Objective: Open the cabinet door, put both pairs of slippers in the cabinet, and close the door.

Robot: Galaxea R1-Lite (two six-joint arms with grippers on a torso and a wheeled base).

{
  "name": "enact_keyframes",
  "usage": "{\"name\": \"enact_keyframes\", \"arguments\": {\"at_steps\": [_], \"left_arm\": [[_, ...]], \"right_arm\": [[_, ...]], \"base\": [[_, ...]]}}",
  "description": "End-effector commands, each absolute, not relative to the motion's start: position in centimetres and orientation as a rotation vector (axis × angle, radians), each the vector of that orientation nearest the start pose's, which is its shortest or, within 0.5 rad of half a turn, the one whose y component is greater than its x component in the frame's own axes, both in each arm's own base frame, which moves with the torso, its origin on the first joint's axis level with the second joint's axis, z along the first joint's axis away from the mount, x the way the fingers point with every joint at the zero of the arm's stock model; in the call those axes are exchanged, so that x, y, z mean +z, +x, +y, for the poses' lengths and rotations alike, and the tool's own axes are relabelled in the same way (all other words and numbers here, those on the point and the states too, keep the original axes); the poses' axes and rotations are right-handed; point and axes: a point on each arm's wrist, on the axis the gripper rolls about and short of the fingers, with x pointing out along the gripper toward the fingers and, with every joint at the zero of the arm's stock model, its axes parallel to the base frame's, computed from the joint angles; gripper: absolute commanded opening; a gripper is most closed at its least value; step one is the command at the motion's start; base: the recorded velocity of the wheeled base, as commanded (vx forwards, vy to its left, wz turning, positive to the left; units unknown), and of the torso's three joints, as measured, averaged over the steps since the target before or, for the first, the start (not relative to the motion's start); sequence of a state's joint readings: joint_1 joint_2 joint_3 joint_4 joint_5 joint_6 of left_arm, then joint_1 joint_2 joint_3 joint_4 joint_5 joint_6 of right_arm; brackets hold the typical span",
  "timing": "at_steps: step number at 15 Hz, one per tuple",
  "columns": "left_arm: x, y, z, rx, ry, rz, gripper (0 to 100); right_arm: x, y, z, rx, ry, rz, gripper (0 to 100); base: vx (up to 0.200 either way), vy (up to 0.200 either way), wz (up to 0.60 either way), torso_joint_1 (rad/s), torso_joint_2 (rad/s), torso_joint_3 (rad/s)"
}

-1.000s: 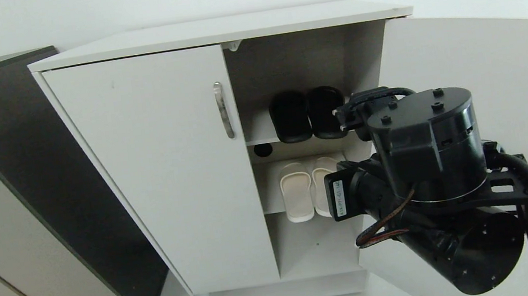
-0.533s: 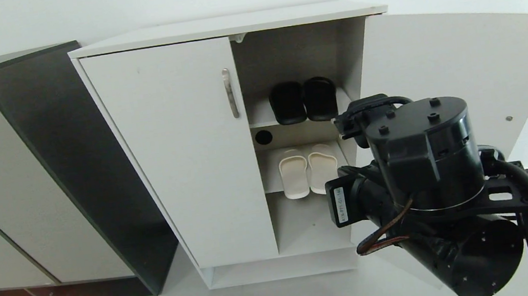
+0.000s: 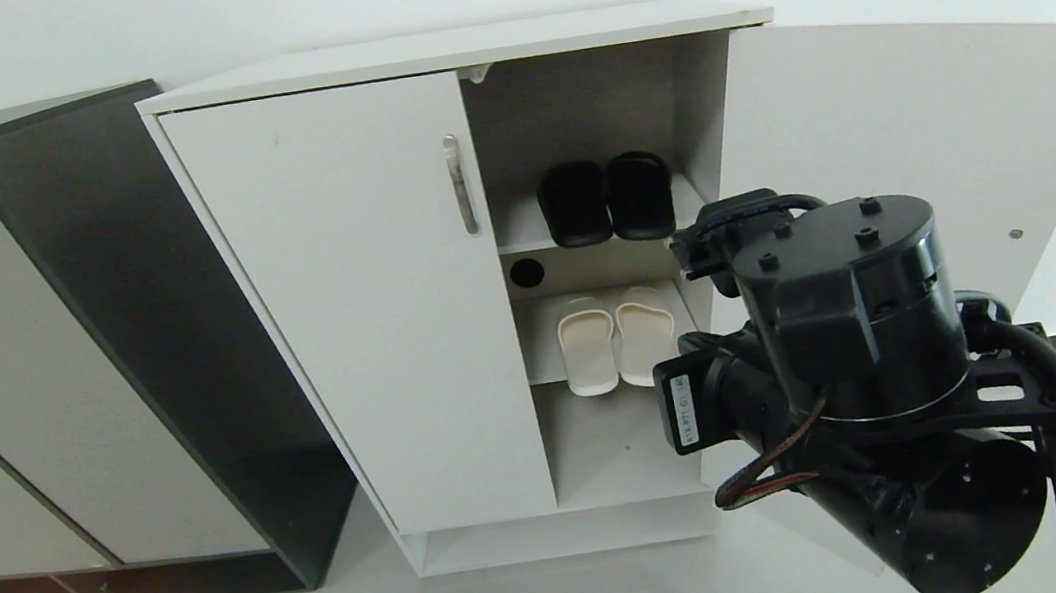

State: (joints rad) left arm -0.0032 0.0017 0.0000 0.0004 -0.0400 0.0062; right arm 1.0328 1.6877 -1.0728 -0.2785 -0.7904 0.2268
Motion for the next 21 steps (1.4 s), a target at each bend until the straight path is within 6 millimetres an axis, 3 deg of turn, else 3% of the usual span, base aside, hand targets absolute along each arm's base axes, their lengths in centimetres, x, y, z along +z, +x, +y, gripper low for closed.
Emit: {"name": "enact_keyframes", "arguments": {"at_steps": [1, 16, 21], "left_arm": [[7.55, -2.27, -0.08, -0.043, 0.006, 0.001, 0], [7.55, -2.27, -0.08, -0.043, 0.006, 0.001, 0], [7.54, -2.27, -0.08, -0.043, 0.006, 0.003, 0]], "right_arm": [[22.58, 17.4, 26.02, 0.214, -0.045, 0.234, 0], [21.9, 17.5, 26.19, 0.212, -0.063, 0.248, 0], [21.9, 17.5, 26.19, 0.212, -0.063, 0.248, 0]], "base": [[0.0, 0.0, 0.0, 0.0, 0.0, 0.0], [0.0, 0.0, 0.0, 0.0, 0.0, 0.0], [0.0, 0.0, 0.0, 0.029, -0.29, -0.322]]}}
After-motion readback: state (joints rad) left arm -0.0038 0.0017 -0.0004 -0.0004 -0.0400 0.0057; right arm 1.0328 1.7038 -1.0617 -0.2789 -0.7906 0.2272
